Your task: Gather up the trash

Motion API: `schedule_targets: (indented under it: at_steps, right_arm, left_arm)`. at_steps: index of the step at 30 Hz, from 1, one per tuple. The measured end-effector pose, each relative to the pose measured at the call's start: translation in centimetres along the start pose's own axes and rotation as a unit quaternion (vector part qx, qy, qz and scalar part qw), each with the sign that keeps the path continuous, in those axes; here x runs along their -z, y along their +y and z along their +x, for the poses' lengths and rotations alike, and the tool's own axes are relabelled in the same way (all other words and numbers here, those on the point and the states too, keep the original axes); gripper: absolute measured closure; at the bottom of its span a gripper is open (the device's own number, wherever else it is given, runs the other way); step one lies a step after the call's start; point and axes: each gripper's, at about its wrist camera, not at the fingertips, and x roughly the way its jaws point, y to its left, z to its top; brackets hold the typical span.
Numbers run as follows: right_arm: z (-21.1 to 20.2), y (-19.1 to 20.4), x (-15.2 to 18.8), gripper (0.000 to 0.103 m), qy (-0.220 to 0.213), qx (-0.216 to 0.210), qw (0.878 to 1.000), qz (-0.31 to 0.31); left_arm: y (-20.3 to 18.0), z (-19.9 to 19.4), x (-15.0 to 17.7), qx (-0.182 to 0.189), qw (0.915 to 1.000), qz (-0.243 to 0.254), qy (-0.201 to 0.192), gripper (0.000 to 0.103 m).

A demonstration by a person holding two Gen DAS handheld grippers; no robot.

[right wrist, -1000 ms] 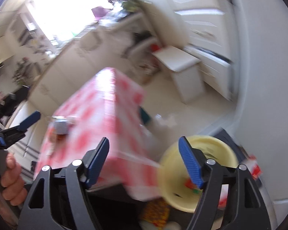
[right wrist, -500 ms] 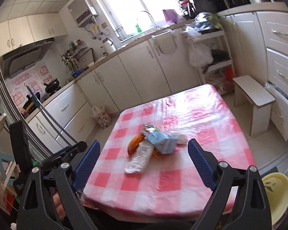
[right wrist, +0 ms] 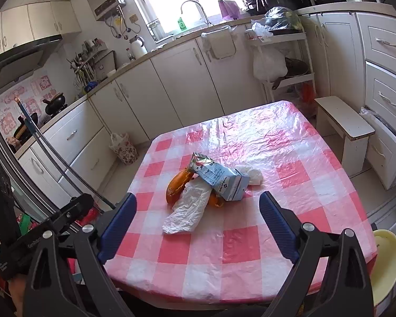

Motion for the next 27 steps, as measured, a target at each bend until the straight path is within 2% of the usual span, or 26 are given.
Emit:
schedule_targets:
  at_steps: [4, 15, 27]
  right_arm:
    - [0.3, -0.4, 0.0, 0.011, 0.001, -0.001, 1.000, 0.016]
    - [-0.4, -1.0, 0.0, 0.011, -0.010, 0.006, 1.000, 0.023]
    - [-0.5, -1.4, 0.0, 0.010, -0.011, 0.008, 1.000, 0.024]
  left_arm:
    - [-0.2, 0.1, 0.0, 0.002, 1.0000, 0.007, 0.003, 0.007]
    - [0.5, 0.2, 0.2, 0.001, 0.9995, -0.028, 0.016, 0.007]
    - [0.6, -0.1, 0.1, 0.020, 0.9995, -0.015, 0.018, 0.007]
